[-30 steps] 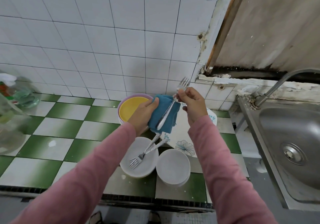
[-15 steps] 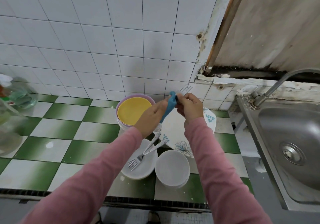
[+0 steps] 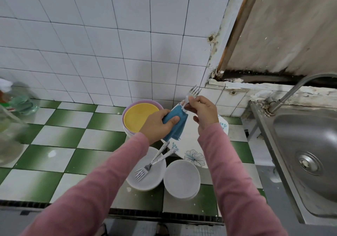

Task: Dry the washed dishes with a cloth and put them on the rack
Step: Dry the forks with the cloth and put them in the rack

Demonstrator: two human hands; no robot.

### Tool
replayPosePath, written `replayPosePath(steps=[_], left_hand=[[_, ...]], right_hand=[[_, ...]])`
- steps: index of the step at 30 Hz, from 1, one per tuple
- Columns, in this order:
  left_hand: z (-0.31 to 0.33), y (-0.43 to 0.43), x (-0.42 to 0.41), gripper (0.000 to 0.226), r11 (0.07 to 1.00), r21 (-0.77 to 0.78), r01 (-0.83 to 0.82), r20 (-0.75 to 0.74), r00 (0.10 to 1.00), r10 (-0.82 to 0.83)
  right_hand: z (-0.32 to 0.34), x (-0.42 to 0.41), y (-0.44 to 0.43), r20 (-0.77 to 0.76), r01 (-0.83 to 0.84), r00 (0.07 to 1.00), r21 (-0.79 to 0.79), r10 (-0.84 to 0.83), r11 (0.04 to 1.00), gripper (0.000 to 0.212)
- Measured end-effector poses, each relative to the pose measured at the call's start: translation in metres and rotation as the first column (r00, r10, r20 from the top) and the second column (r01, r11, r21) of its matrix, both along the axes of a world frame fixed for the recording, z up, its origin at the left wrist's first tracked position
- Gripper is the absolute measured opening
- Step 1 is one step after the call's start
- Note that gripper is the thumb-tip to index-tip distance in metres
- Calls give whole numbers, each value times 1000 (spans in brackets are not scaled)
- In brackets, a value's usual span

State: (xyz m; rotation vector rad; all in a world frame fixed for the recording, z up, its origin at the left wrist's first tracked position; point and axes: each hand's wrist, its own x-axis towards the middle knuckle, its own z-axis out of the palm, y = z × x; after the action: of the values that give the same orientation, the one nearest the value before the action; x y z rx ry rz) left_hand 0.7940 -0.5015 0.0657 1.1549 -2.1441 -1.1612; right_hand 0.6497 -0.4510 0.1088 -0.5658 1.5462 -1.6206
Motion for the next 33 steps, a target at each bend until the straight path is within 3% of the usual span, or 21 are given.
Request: replayPosePath(steps=[6, 14, 20, 22, 27, 33], left_hand=[[10, 4, -2, 24, 996, 83, 40, -19, 999, -38], [14, 11, -9, 31, 992, 90, 83, -1, 997, -84], [6, 11, -2, 18, 986, 143, 84, -31, 996, -80], [-3, 12, 7, 17, 967, 247, 59, -116, 993, -31], [-12, 13, 19, 27, 813, 575, -93, -326, 885, 332], [10, 9, 0, 25, 798, 595, -97, -503, 729, 464]], right_hand=[[0, -14, 1, 4, 0, 1000, 9, 0, 1000, 35], [-6, -24, 8, 114, 146, 983, -13, -144, 989, 27], [-4, -30, 15, 220, 241, 950, -53, -224, 969, 16], [1, -36, 20, 254, 265, 938, -92, -234, 960, 15], [3, -33, 24, 279, 149, 956, -179, -95, 972, 18], [-17, -4, 19, 169, -145, 972, -128, 165, 981, 19]])
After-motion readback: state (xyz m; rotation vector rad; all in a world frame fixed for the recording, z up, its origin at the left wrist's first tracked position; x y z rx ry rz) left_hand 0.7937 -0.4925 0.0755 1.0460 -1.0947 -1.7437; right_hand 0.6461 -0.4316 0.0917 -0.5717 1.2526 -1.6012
